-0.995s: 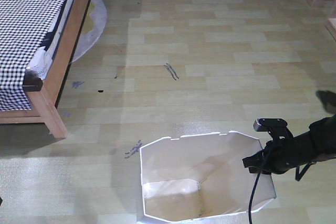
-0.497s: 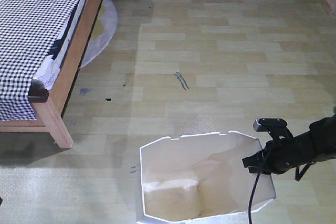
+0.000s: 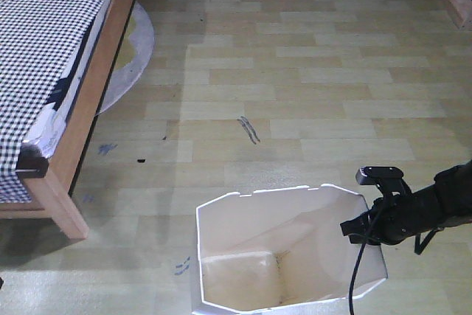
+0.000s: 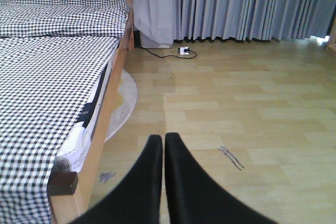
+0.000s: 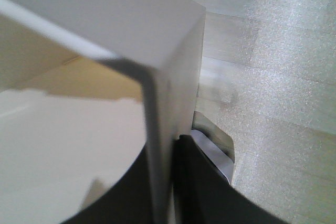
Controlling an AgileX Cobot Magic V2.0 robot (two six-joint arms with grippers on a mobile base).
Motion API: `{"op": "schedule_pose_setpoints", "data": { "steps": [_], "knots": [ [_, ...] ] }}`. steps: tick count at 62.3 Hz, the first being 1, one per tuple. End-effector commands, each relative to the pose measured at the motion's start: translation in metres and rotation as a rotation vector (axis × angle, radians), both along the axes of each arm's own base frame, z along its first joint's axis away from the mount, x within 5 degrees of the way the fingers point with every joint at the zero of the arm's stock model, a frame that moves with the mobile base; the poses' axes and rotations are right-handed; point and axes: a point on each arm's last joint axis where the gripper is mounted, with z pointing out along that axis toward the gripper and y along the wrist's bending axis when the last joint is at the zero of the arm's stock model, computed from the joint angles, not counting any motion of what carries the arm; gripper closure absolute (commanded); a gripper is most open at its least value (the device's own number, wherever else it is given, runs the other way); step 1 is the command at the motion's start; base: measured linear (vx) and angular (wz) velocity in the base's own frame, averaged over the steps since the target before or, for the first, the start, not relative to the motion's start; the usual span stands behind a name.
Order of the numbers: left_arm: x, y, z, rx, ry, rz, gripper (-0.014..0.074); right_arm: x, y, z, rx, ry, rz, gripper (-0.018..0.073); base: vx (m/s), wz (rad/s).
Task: Move trash bin to bedside with robot
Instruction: 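Carry the held bin forward across the floor toward the curtains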
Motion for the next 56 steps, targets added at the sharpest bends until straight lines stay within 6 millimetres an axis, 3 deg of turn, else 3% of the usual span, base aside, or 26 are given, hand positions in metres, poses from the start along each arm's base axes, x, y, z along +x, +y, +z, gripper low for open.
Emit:
{"op": "schedule_pose_setpoints", "data": {
  "steps": [1, 56],
  "knots": [
    [0.0006, -0.0001, 0.0007, -0.008, -0.065, -0.001, 0.0603, 0.0089, 0.0142, 0.0253, 0.193, -0.070, 0.001, 0.0564, 0.24, -0.10],
    [0.0006, -0.0001, 0.0007, -0.008, -0.065, -0.001, 0.0603, 0.0089, 0.0142, 0.0253, 0.193, -0.070, 0.001, 0.0564, 0.24, -0.04]
  ]
}}
